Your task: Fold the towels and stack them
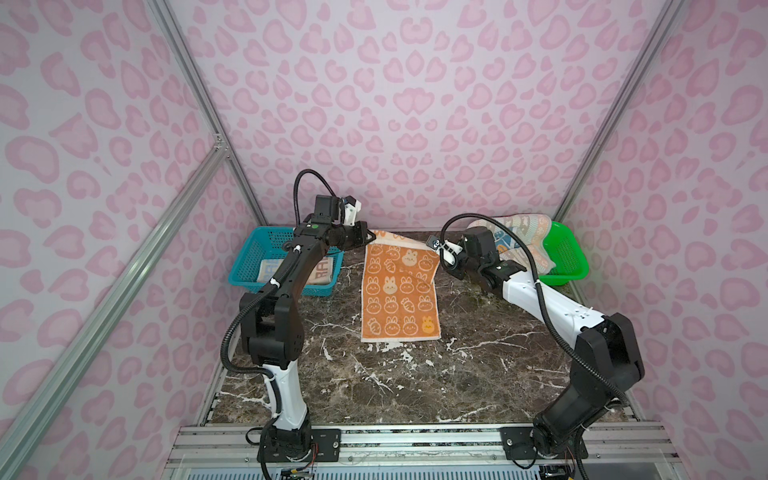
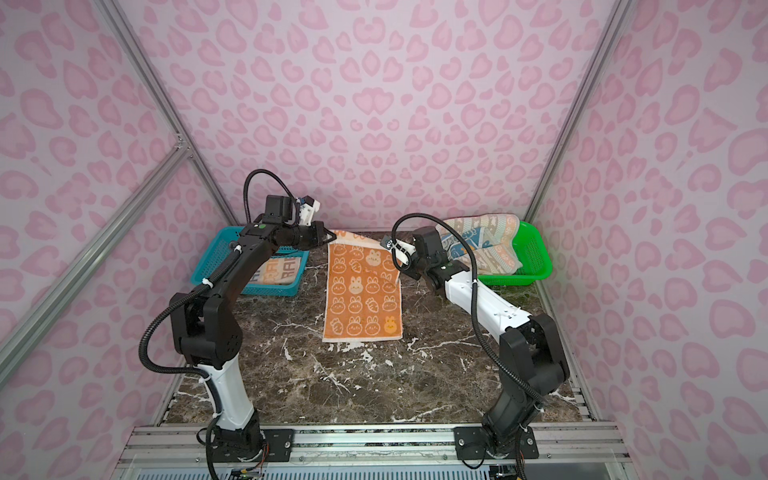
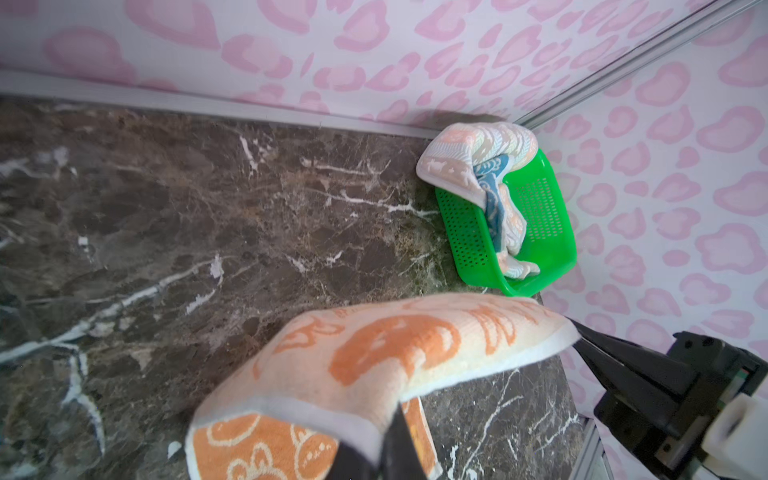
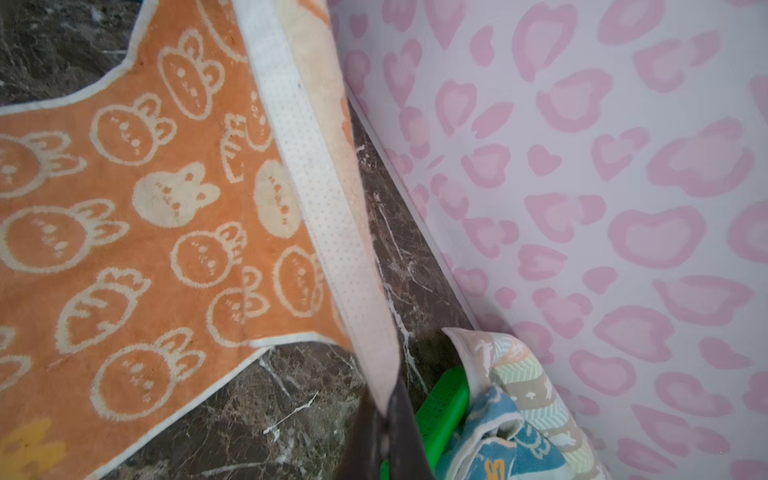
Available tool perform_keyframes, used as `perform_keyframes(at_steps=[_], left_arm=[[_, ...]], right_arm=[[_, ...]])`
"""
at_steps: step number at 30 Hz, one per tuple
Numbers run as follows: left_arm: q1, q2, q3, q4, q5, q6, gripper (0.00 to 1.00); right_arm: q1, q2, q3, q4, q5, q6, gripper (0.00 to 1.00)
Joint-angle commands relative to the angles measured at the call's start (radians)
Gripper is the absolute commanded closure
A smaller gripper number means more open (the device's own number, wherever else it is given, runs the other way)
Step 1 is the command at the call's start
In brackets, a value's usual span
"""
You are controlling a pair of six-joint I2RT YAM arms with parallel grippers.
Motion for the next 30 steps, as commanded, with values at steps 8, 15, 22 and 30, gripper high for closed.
perform_keyframes(at_steps=[8, 15, 22, 30], left_arm=[[0.002, -0.081, -0.277, 0.042, -0.016, -0.005, 0.97], [0.001, -0.132, -0.285, 0.016, -0.021, -0.002, 0.97], [0.019, 0.028, 0.032, -0.014, -0.012, -0.001, 0.97], [0.032, 0.134, 0.188, -0.009, 0.041, -0.019, 0.97]], right_arm=[[0.015, -0.03, -0.141, 0.154, 0.07, -0.048, 1.0], [0.029, -0.036, -0.154, 0.174, 0.055, -0.094, 1.0], [-0.019, 0.125, 0.077, 0.3, 0.138, -0.091, 1.0], [-0.036, 0.23, 0.246, 0.24, 0.033, -0.12, 1.0]])
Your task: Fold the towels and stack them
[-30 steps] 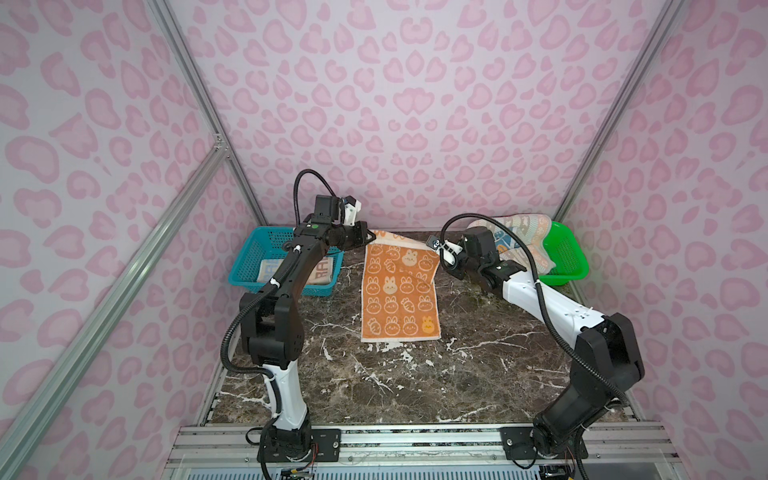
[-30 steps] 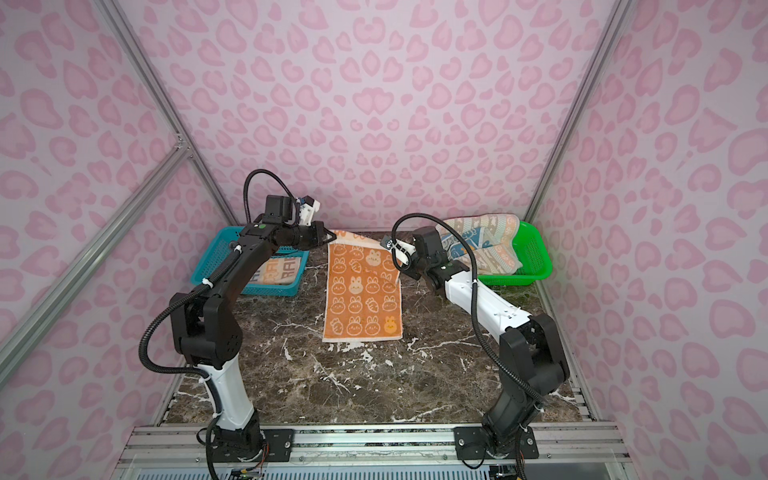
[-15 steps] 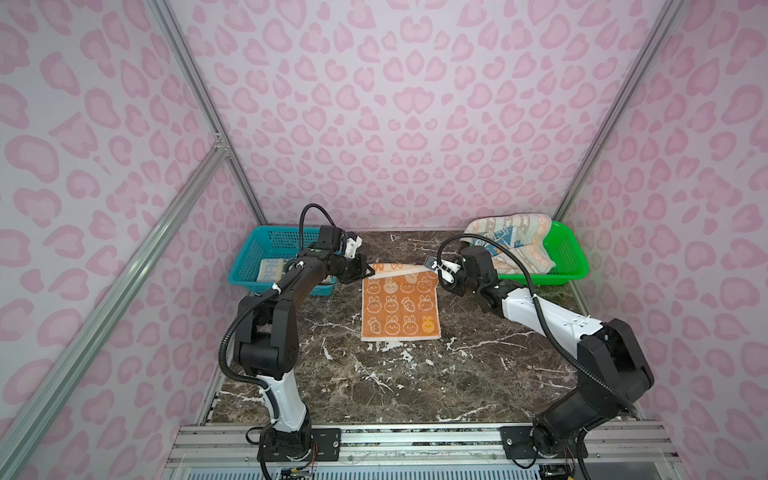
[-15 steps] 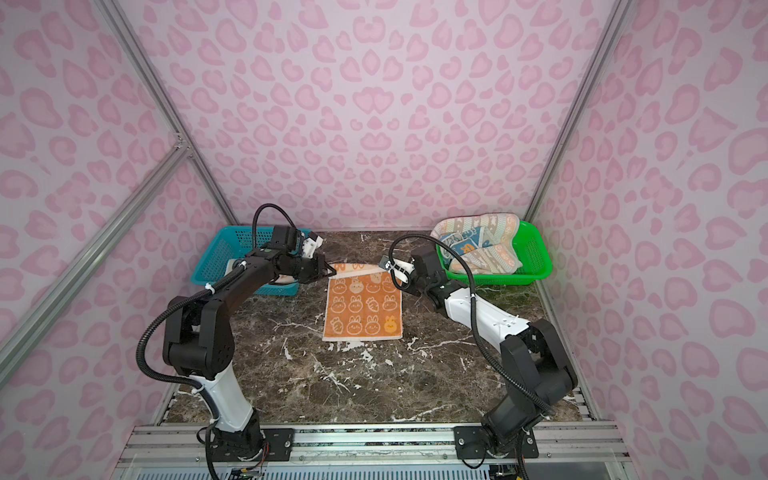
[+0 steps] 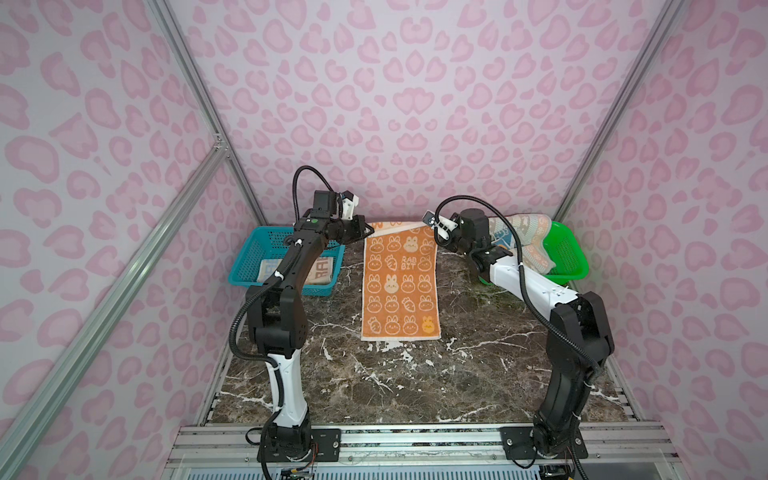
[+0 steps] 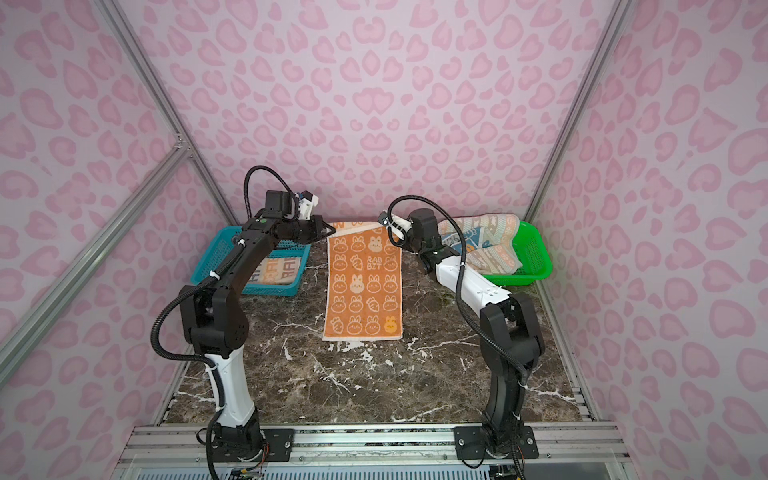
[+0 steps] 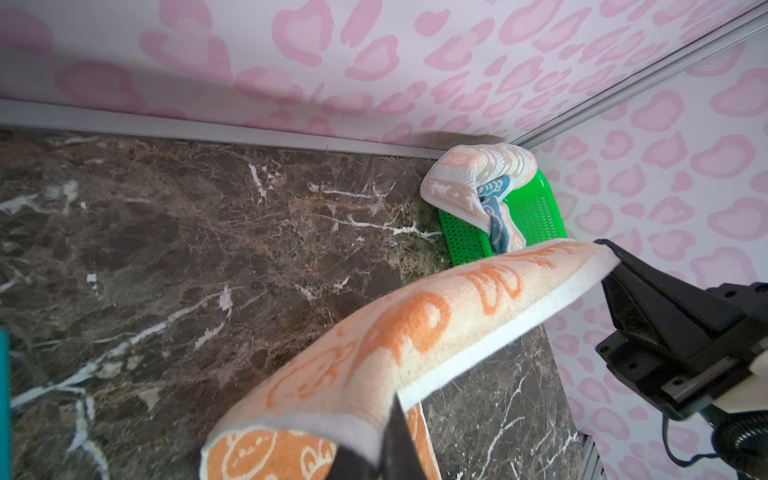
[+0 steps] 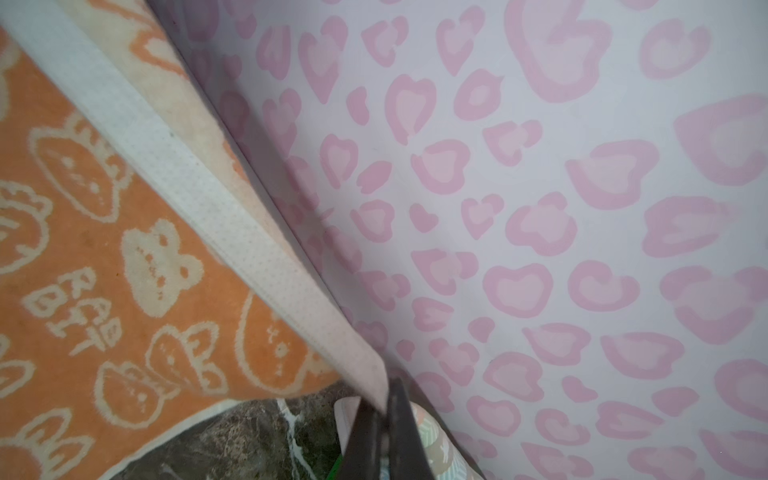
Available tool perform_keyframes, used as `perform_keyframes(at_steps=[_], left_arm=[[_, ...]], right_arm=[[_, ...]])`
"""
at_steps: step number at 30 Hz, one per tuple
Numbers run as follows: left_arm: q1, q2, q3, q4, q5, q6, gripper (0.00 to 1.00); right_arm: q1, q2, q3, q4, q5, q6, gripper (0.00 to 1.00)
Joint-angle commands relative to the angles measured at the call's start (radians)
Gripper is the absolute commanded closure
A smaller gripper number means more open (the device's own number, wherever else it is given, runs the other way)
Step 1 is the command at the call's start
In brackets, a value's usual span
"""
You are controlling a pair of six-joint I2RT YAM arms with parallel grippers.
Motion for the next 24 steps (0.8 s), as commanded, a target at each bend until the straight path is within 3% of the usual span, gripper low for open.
perform_keyframes(at_steps=[1, 13, 19, 24], left_arm=[[0.002, 0.008, -0.04, 0.007, 0.026, -0.01, 0.97], [0.001, -0.216, -0.491, 0.033, 0.007, 0.002, 0.97], [-0.009, -0.335, -0.682, 0.027, 0.0, -0.001, 0.97], [-0.02, -0.392, -0.821, 0.046, -0.015, -0.015, 0.97]], right_arm=[[0.0, 0.004, -0.026, -0.023, -0.062, -0.014, 1.0], [0.069, -0.221, -0.429, -0.153, -0.138, -0.026, 1.0], [0.118, -0.321, -0.527, -0.257, -0.135, 0.021, 1.0], [0.165, -0.363, -0.62, -0.232, -0.119, 0.084, 1.0]])
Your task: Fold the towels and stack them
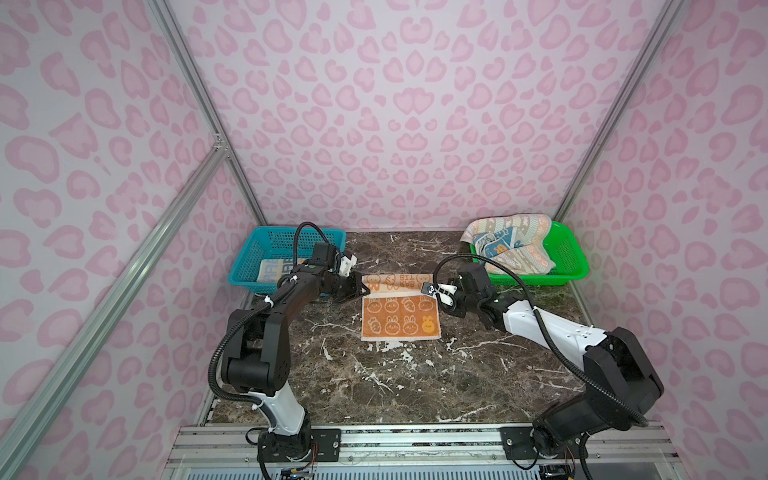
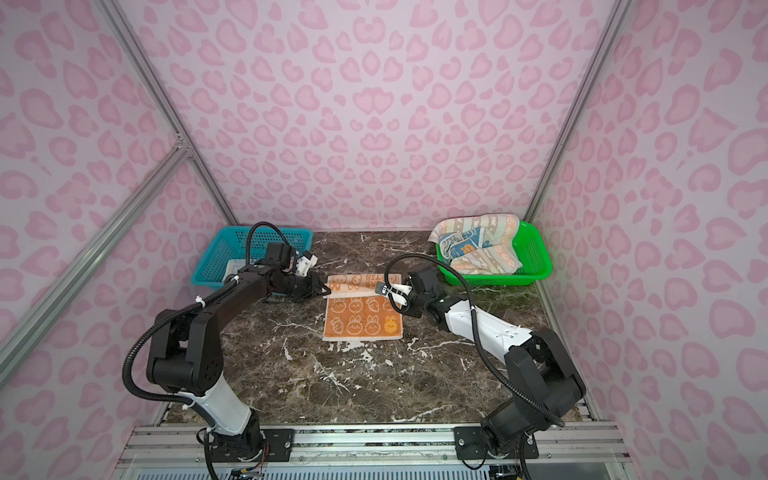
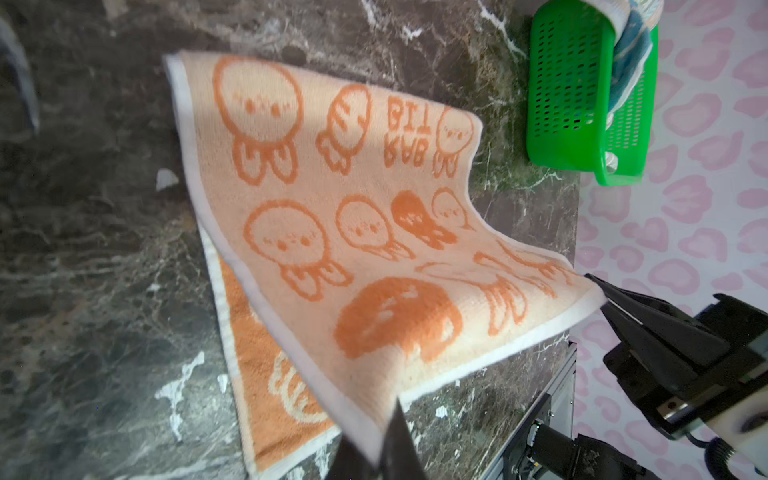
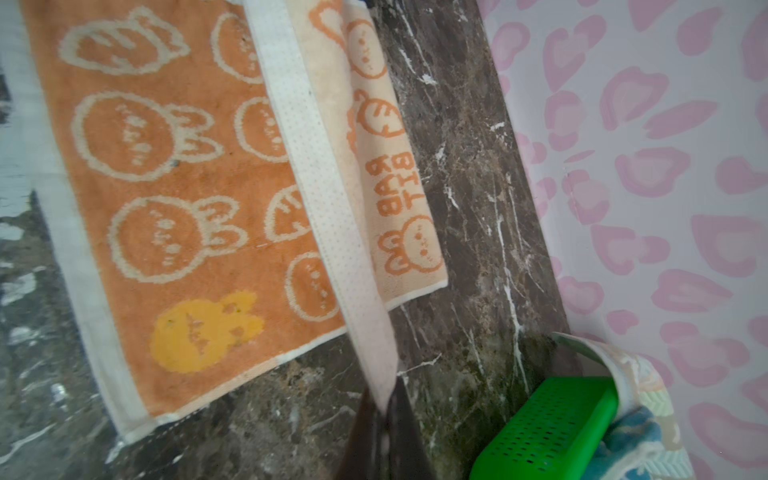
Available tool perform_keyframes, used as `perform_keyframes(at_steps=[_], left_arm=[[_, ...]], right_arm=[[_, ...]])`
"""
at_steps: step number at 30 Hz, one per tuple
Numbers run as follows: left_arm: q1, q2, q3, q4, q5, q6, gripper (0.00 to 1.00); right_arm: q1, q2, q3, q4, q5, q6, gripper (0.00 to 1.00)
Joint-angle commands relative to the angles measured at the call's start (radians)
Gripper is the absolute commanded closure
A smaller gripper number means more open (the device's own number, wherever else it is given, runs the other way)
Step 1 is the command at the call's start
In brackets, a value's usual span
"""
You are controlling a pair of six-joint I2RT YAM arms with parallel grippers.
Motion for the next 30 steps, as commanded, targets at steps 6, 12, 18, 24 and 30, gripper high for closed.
perform_keyframes(at_steps=[6, 12, 18, 24, 30], left_arm=[[-0.017, -0.045, -0.157, 0.062, -0.016, -0.036, 0.97], [-0.04, -0.031, -0.193, 0.057, -0.029, -0.044, 0.97], [-0.046, -0.034, -0.212, 0.007, -0.057, -0.032, 0.96], [-0.051, -0.024, -0.227, -0.003, -0.076, -0.033, 0.93], [-0.067, -0.029, -0.238, -0.015, -0.085, -0.04, 0.8]], right_arm=[[0.058, -0.014, -0.088, -0.015, 0.047, 0.097, 1.0], [0.096, -0.006, -0.136, -0.005, 0.07, 0.138, 1.0], [0.123, 0.002, -0.165, -0.015, 0.098, 0.163, 1.0], [0.138, 0.025, -0.179, -0.009, 0.098, 0.182, 0.92], [0.155, 0.049, -0.177, -0.054, 0.137, 0.197, 0.8]])
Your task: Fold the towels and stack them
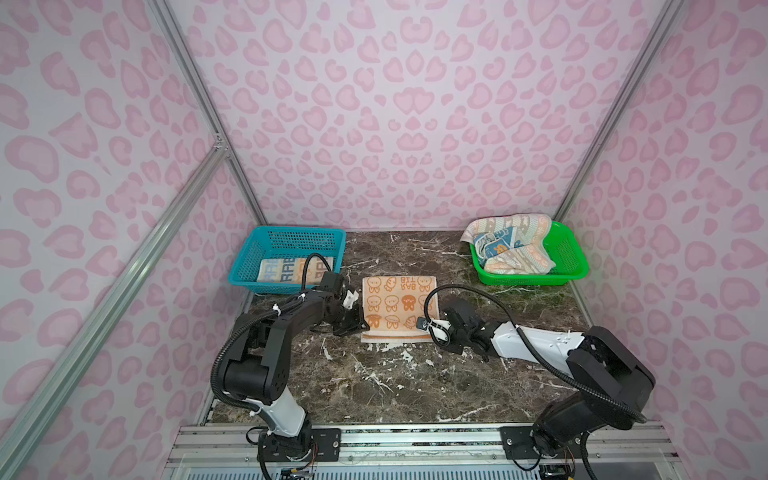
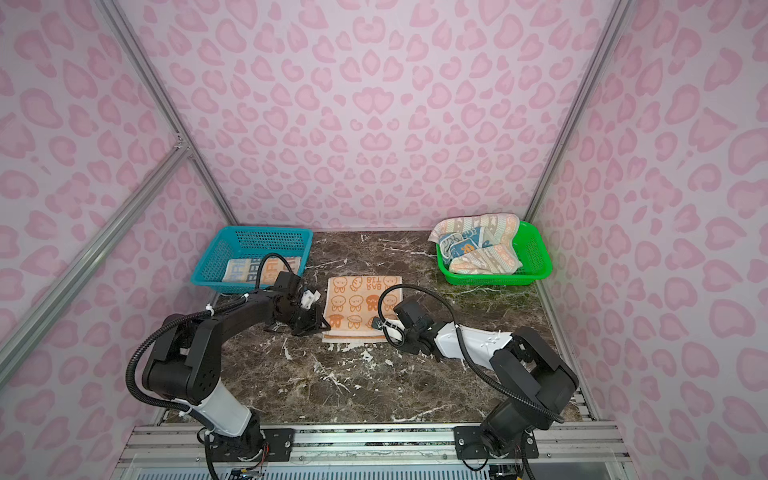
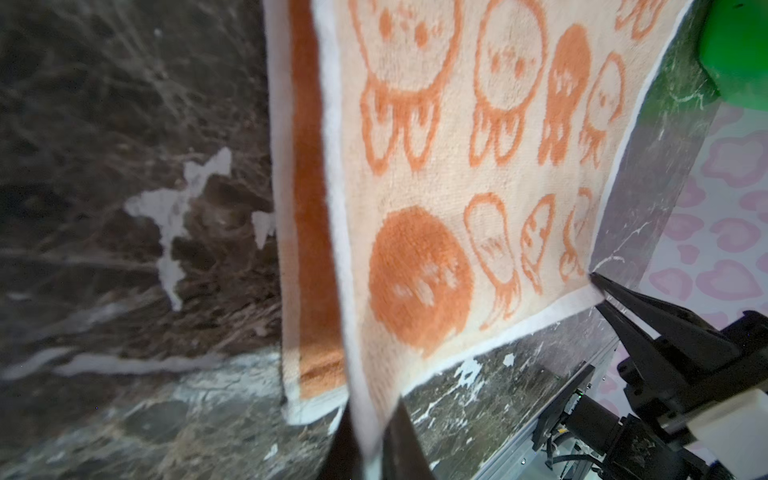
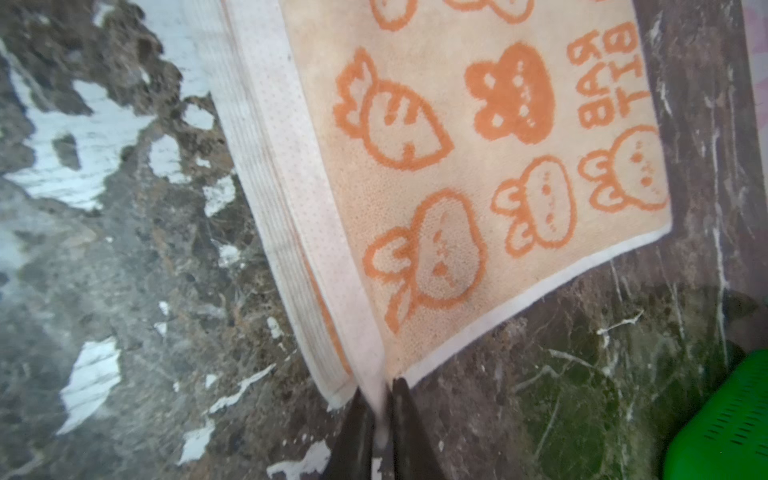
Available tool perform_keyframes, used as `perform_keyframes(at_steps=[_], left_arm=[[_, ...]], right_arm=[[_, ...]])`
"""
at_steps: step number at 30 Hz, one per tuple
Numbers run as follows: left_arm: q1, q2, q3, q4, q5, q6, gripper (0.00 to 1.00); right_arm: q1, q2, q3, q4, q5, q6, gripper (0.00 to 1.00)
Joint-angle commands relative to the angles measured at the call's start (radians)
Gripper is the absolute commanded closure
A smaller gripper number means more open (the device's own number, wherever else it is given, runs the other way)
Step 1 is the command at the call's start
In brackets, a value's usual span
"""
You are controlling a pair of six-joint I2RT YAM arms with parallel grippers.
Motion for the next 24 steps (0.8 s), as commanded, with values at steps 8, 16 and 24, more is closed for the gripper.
perform_keyframes(at_steps=[8, 16, 24], left_arm=[[-0.01, -0.074, -0.023, -0.071, -0.031, -0.015, 0.65], [-0.012, -0.157, 0.041, -0.213, -0.149, 0.019, 0.43], [-0.041, -0.042, 0.136, -0.072, -0.136, -0.007, 0.51]], right_arm=[[0.011, -0.078, -0.004, -0.13, -0.021, 0.052, 0.69], [-0.051, -0.212, 0.0, -0.161, -0.169, 0.224, 0.66], [-0.064, 0.025, 0.195, -0.127, -0.232, 0.59, 0.83]])
